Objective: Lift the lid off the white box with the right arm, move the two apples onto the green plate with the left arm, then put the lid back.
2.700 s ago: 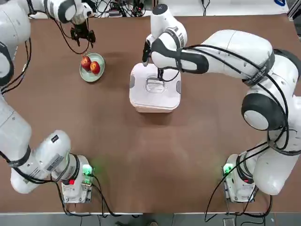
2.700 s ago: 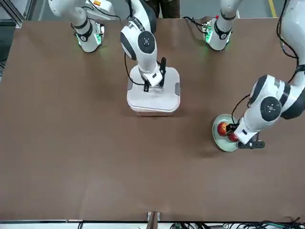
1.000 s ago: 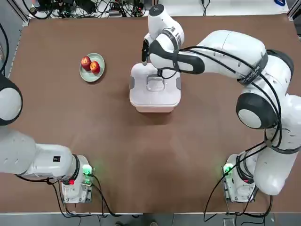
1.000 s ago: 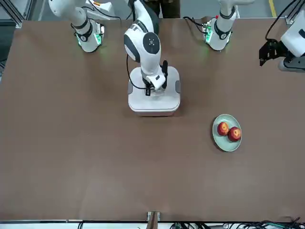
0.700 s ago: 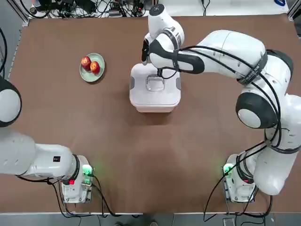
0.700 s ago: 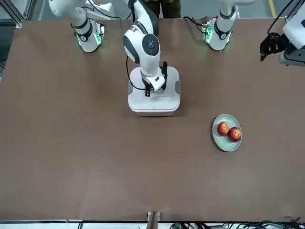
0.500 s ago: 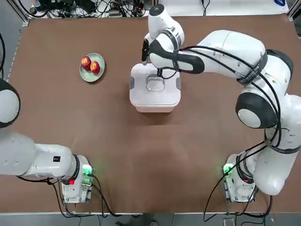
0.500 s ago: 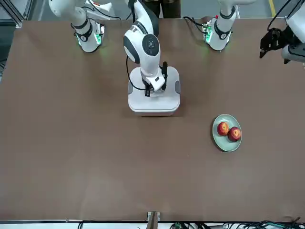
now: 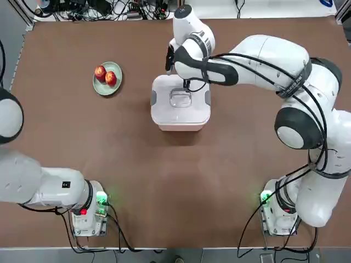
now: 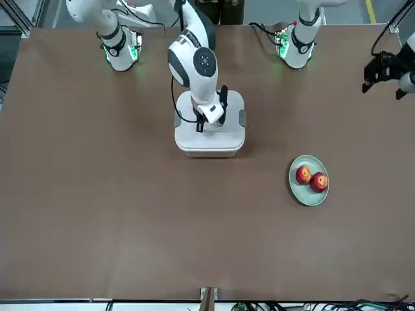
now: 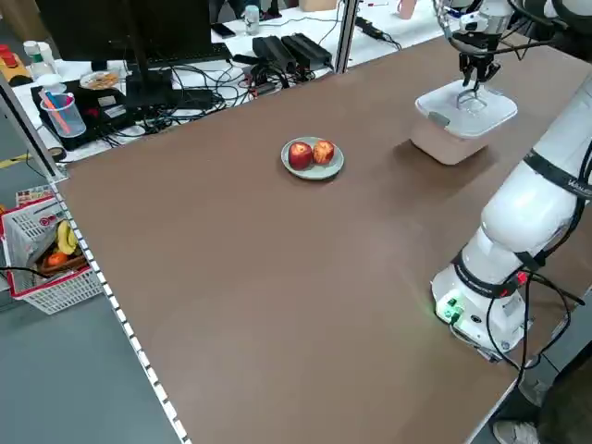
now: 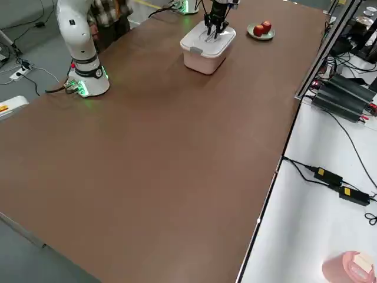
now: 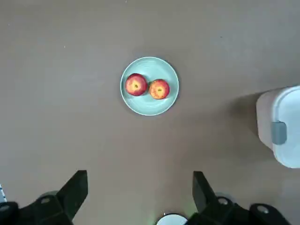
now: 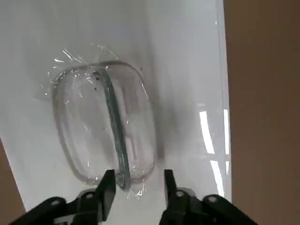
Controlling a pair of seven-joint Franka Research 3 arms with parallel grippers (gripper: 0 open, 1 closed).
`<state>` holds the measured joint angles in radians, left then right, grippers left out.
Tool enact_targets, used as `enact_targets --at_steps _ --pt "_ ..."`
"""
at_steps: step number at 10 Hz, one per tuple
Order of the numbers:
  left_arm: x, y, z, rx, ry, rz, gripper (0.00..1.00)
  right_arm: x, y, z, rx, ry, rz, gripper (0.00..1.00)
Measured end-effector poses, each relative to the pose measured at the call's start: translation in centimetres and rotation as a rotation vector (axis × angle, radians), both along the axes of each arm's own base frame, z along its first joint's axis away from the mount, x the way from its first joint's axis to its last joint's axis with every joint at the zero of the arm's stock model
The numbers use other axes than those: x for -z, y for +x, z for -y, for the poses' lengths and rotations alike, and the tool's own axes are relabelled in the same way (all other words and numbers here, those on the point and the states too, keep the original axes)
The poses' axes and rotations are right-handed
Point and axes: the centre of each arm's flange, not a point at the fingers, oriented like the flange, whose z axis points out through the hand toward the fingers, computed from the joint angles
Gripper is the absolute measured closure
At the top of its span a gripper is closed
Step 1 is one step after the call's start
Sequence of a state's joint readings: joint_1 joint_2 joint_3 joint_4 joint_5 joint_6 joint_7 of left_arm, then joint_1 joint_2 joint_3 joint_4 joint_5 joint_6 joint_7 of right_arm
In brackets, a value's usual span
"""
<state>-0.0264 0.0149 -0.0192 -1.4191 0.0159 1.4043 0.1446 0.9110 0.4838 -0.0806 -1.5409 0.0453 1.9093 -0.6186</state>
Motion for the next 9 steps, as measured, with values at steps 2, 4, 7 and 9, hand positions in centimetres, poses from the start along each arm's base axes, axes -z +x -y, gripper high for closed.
enact_targets --at_steps 2,4,7,9 --pt "3.4 1.8 -1.9 -0.035 0.001 -0.004 0.02 0.1 0.1 0.4 0.012 -0.015 -0.011 0.15" --pt "5.0 2.3 -2.2 -0.067 0.003 -0.011 0.01 -0.7 0.5 0.9 0.062 -0.029 -0.014 0.0" --pt "5.0 2.3 -1.8 -0.103 0.004 -0.011 0.01 -6.8 4.7 6.1 0.171 0.013 0.022 0.0" --pt "5.1 2.2 -1.8 -0.117 0.004 -0.013 0.01 -9.9 7.7 10.7 0.245 0.031 0.061 0.0"
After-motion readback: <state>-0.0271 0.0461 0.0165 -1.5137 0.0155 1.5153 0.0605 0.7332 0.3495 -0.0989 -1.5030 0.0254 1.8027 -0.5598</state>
